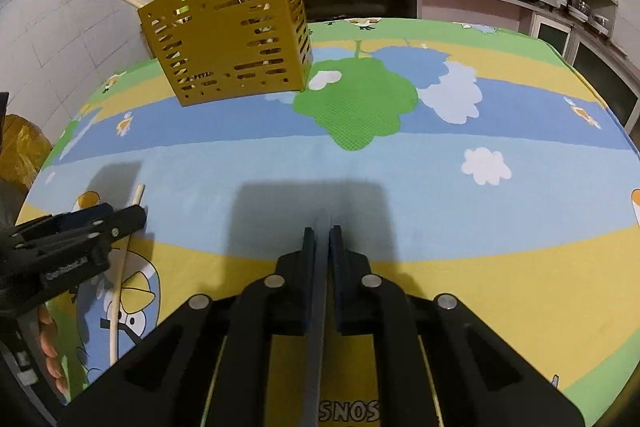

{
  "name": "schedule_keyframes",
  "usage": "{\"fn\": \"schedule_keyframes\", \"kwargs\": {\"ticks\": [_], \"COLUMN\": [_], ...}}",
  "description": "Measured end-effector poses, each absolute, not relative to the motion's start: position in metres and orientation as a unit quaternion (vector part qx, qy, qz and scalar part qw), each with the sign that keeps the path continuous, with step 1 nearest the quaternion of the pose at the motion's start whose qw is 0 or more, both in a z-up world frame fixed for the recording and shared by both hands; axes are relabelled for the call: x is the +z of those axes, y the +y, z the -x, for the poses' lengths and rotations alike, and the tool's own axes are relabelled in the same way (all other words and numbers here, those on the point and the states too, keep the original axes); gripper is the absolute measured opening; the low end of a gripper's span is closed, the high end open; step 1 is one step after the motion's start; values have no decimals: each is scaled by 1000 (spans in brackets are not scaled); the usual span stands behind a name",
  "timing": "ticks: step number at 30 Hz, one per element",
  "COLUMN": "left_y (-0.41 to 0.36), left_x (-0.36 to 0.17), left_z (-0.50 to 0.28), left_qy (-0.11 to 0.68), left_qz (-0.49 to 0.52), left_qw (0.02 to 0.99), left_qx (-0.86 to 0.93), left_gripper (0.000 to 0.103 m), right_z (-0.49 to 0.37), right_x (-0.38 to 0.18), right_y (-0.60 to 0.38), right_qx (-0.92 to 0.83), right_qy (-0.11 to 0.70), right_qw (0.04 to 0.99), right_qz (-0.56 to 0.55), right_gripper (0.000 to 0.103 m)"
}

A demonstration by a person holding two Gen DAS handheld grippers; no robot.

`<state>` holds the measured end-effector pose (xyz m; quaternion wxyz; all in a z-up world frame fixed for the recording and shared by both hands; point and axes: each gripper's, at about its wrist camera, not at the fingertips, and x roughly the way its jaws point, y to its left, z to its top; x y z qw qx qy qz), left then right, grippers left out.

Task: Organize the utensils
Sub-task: 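Grasp the small blue-handled spoon with the right tool while the left tool grasps the last chopstick, then lift the chopstick and small spoon and carry them to the yellow holder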

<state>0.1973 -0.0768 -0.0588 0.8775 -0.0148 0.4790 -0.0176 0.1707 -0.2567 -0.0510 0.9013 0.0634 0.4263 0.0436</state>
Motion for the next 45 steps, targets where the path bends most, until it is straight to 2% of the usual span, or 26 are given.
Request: {"fn": "schedule_keyframes", "kwargs": {"ticks": [2,3,6,13,26,34,45], "left_y": [-81,-82,-87,-83,-55,-42,-31], "left_x": [-59,-59,-58,-46,47,74,81], "left_z": [-199,-200,-203,-200,-149,-113,-94], "left_qy": [482,483,486,464,295,217,194], "left_qz": [11,8,2,15,28,32,35], "left_qw": [876,875,873,884,954,974,978], "left_qx": [-19,-22,-29,-51,-54,-56,-62], "left_gripper": [38,26,7,5,5,5,4], "right_z": [-174,-175,-179,-169,-121,-100,-85], "right_x": [-51,-51,-50,-40,31,56,63], "right_y": [-255,-255,-254,-254,-243,-227,-218], "right_qx": [41,40,36,36,27,17,19], "right_qy": [428,429,431,412,283,228,206], "right_qw": [901,900,900,907,956,972,977], "right_qz": [-63,-63,-63,-75,-70,-45,-43], "right_gripper": [8,8,8,7,7,7,7]}}
